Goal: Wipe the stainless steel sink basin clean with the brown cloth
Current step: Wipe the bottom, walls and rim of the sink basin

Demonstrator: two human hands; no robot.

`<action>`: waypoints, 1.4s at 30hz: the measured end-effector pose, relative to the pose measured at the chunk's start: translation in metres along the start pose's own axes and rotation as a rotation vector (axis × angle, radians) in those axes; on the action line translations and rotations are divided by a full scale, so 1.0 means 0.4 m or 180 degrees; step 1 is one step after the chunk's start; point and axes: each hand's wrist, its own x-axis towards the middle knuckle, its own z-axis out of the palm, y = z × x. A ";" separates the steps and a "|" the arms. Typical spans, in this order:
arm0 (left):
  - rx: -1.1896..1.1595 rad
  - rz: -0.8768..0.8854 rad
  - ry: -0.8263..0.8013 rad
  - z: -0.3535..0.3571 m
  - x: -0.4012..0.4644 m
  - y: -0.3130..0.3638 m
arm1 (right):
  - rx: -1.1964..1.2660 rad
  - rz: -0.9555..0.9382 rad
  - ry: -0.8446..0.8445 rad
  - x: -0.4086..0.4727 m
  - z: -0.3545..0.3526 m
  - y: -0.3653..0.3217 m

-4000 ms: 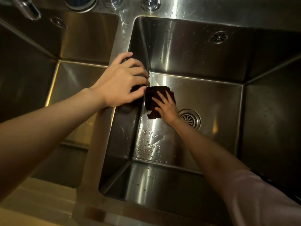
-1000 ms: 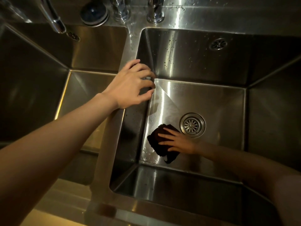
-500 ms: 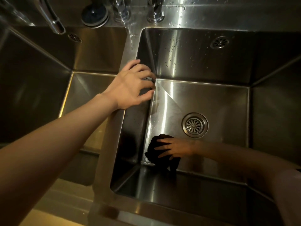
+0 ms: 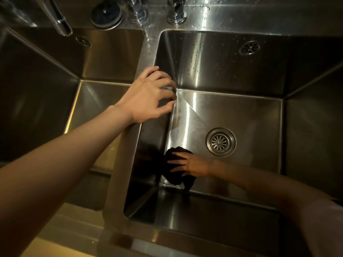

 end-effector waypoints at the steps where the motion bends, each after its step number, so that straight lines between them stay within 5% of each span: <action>1: 0.0015 0.0008 0.0013 0.000 -0.001 0.000 | 0.0065 0.0065 0.0030 0.009 0.006 -0.008; 14: -0.0012 -0.0030 -0.0088 -0.006 0.002 0.005 | -0.0203 -0.0302 -0.0334 -0.103 -0.023 -0.022; 20: -0.0017 -0.0033 -0.0085 -0.003 0.000 -0.003 | 0.0069 0.0303 0.0670 -0.206 -0.036 -0.003; 24: -0.0007 -0.0010 -0.0084 -0.001 0.001 -0.001 | 0.0243 0.0720 0.0607 -0.183 -0.012 -0.032; 31: 0.0040 -0.0042 -0.0107 -0.004 -0.001 0.000 | 0.0508 0.0367 0.0749 -0.036 -0.012 -0.076; 35: 0.0026 -0.0005 -0.0152 -0.011 0.000 0.003 | 0.0592 0.0435 0.0345 0.000 0.010 -0.069; 42: 0.0085 0.0185 -0.0303 -0.022 -0.003 0.014 | 0.0401 0.1678 0.0243 -0.083 0.004 -0.027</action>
